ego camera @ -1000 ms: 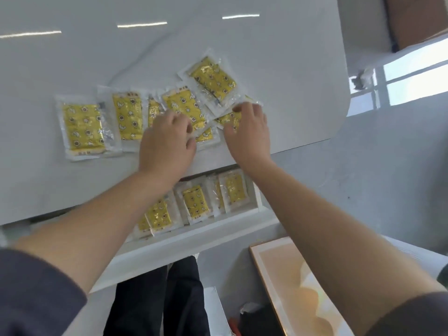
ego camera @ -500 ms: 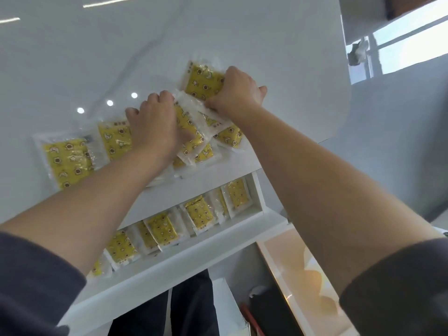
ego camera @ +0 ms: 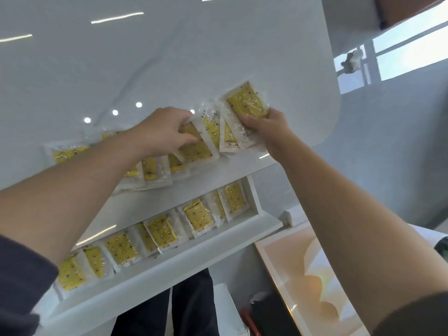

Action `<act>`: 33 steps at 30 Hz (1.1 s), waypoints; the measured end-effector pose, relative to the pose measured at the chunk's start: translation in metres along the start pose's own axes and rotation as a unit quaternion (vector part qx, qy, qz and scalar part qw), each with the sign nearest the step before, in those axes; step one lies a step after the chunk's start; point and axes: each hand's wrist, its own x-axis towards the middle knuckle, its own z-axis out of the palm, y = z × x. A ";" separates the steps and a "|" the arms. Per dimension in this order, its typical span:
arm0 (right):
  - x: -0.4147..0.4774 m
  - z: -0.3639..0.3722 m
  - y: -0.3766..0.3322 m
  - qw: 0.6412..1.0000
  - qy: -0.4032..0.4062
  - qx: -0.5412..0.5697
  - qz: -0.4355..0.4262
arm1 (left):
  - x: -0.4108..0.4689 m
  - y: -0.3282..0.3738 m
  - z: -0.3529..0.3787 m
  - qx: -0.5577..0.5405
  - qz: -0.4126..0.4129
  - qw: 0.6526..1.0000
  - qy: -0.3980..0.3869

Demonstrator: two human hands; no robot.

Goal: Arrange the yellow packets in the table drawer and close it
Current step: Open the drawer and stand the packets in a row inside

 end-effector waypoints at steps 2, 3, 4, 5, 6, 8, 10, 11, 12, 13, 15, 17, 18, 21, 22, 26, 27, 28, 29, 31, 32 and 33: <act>0.000 -0.009 0.012 0.999 -0.006 0.025 0.023 | 0.008 0.006 0.010 0.071 0.051 0.996 -0.018; 0.000 -0.012 0.018 0.999 -0.006 0.040 0.028 | 0.013 0.010 0.016 0.112 0.081 0.990 -0.002; 0.002 -0.015 0.023 0.998 -0.007 0.053 0.032 | 0.020 0.011 0.021 0.155 0.103 0.983 0.015; 0.004 -0.019 0.028 0.997 -0.006 0.064 0.037 | 0.028 0.014 0.027 0.191 0.115 0.974 0.023; 0.005 -0.021 0.032 0.996 -0.006 0.073 0.043 | 0.035 0.015 0.030 0.220 0.120 0.968 0.020; 0.006 -0.023 0.039 0.995 -0.004 0.087 0.054 | 0.046 0.020 0.034 0.261 0.117 0.958 0.006; 0.008 -0.028 0.046 0.993 0.004 0.102 0.059 | 0.056 0.027 0.039 0.281 0.104 0.954 0.001; 0.009 -0.030 0.049 0.992 0.004 0.109 0.061 | 0.059 0.030 0.042 0.294 0.100 0.951 0.009; 0.010 -0.032 0.052 0.992 0.002 0.114 0.063 | 0.060 0.033 0.044 0.312 0.099 0.945 0.024; 0.010 -0.033 0.053 0.991 -0.001 0.116 0.064 | 0.060 0.035 0.045 0.330 0.100 0.938 0.039; 0.011 -0.035 0.058 0.991 -0.005 0.117 0.064 | 0.059 0.039 0.047 0.362 0.101 0.924 0.071; 0.012 -0.037 0.061 0.992 -0.007 0.114 0.062 | 0.058 0.041 0.051 0.387 0.099 0.912 0.095; 0.012 -0.038 0.062 0.992 -0.007 0.111 0.060 | 0.058 0.041 0.052 0.396 0.100 0.907 0.102; 0.009 -0.042 0.063 0.990 -0.009 0.128 0.058 | 0.057 0.048 0.054 0.407 0.107 0.900 0.112; 0.007 -0.044 0.063 0.988 -0.010 0.141 0.060 | 0.057 0.050 0.054 0.414 0.107 0.897 0.115; -0.004 -0.053 0.067 0.977 -0.017 0.201 0.064 | 0.053 0.060 0.049 0.363 0.118 0.910 0.163; -0.008 -0.056 0.068 0.972 -0.024 0.226 0.063 | 0.049 0.062 0.048 0.303 0.120 0.929 0.174; -0.012 -0.059 0.070 0.964 -0.033 0.256 0.061 | 0.043 0.065 0.048 0.230 0.118 0.949 0.178; -0.016 -0.062 0.072 0.956 -0.042 0.284 0.059 | 0.035 0.070 0.047 0.165 0.117 0.962 0.181; -0.025 -0.068 0.080 0.942 -0.059 0.325 0.054 | 0.014 0.076 0.049 0.070 0.110 0.973 0.189; -0.030 -0.069 0.085 0.936 -0.072 0.340 0.054 | 0.001 0.077 0.049 0.029 0.100 0.975 0.195; -0.034 -0.069 0.090 0.931 -0.085 0.352 0.057 | -0.010 0.076 0.050 -0.009 0.086 0.976 0.198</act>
